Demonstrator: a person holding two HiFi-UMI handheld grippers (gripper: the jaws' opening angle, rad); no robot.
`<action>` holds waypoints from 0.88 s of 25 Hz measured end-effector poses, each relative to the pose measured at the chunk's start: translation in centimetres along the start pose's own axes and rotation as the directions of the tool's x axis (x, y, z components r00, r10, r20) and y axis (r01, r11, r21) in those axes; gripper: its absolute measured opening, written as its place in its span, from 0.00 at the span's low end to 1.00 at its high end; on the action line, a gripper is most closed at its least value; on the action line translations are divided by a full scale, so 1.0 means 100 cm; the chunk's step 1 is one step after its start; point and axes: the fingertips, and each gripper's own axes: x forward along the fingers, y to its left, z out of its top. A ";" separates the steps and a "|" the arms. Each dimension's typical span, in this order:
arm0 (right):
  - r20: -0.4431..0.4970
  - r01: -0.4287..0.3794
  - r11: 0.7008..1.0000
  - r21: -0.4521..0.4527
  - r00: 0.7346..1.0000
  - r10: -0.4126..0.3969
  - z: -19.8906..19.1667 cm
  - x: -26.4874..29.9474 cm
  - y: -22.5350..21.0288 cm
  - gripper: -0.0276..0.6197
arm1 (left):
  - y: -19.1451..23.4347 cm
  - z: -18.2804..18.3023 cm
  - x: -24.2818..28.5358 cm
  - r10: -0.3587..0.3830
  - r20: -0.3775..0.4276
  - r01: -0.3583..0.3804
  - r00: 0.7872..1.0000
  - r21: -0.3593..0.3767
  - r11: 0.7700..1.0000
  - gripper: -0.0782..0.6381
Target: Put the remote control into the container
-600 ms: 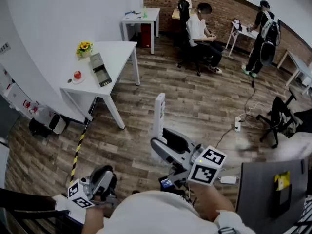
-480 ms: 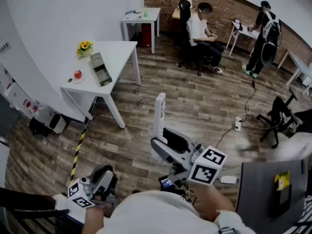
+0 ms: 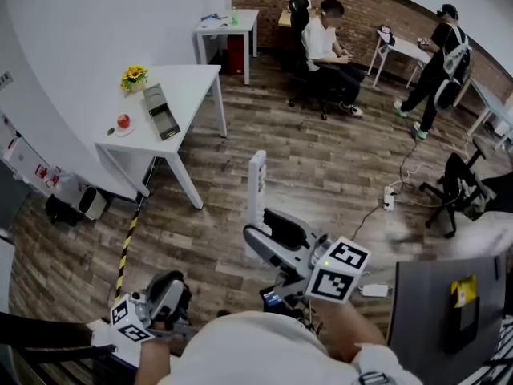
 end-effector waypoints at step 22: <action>0.003 -0.012 0.998 0.056 1.000 0.012 0.003 0.006 -0.002 0.39 | 0.004 0.000 0.000 0.007 -0.011 -0.007 1.000 -0.008 1.000 0.19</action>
